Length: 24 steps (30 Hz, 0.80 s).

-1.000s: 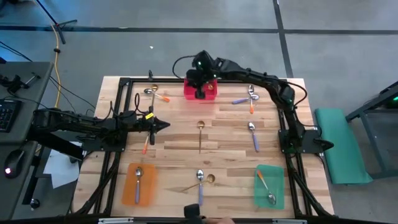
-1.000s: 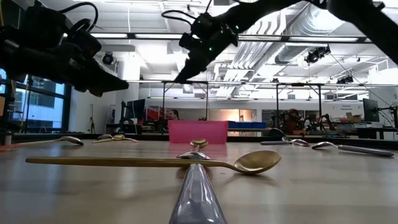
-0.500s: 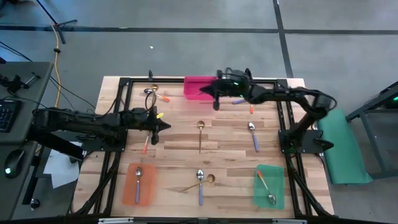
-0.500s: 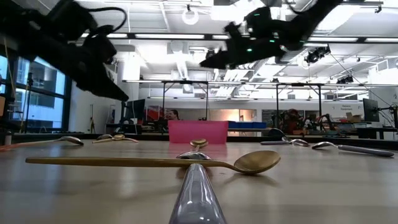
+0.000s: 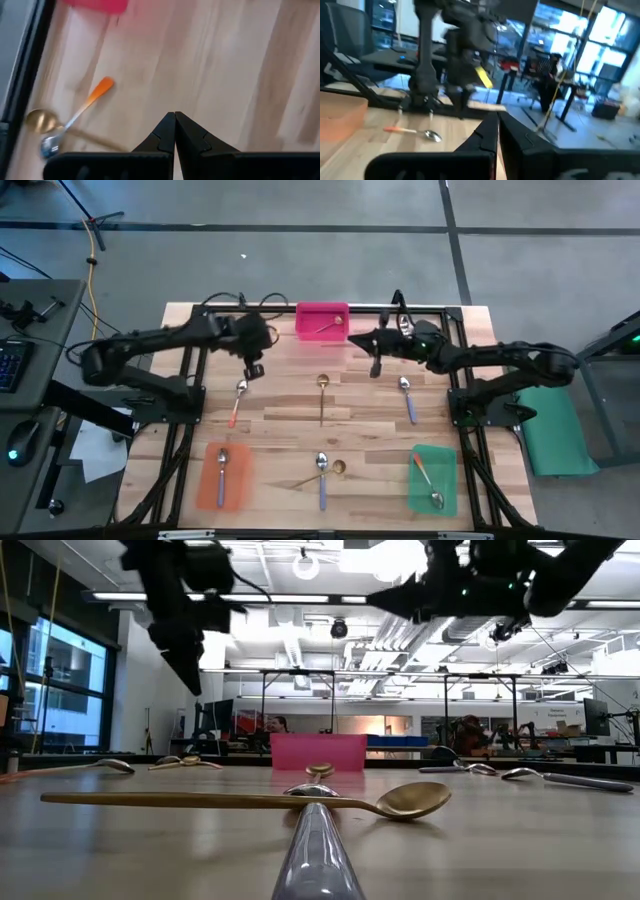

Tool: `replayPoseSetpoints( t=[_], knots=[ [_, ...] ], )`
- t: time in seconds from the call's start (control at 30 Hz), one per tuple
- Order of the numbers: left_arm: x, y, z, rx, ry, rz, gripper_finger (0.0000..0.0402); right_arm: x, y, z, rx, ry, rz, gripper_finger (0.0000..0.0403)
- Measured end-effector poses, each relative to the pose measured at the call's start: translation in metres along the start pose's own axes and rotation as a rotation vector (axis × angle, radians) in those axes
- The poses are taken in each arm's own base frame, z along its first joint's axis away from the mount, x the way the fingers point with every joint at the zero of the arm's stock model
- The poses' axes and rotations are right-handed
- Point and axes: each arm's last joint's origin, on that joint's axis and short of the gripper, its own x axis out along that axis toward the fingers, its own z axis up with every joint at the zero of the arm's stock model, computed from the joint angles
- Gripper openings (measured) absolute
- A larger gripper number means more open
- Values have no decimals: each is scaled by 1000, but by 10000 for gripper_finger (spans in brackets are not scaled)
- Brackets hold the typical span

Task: Sort silverware by color (type)
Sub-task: Put the orange spoon into the green bin

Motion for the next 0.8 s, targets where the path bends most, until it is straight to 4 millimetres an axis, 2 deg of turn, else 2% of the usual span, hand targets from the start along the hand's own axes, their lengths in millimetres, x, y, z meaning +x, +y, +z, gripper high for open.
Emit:
replayPoseSetpoints(
  t=[0.23, 0.33, 0.57, 0.8],
  knots=[
    [26, 20, 27, 128, 200, -39, 13, -3, 16, 12, -48, -37, 56, 0],
    [39, 26, 33, 178, 250, 10, 30, -3, 20, 12, -77, -38, 73, 0],
    [71, 35, 33, 369, 366, 38, 77, -3, 21, 12, -90, -35, 79, 0],
    [95, 55, 25, 372, 448, 45, 117, -3, 21, 12, -87, -34, 79, 0]
  ],
)
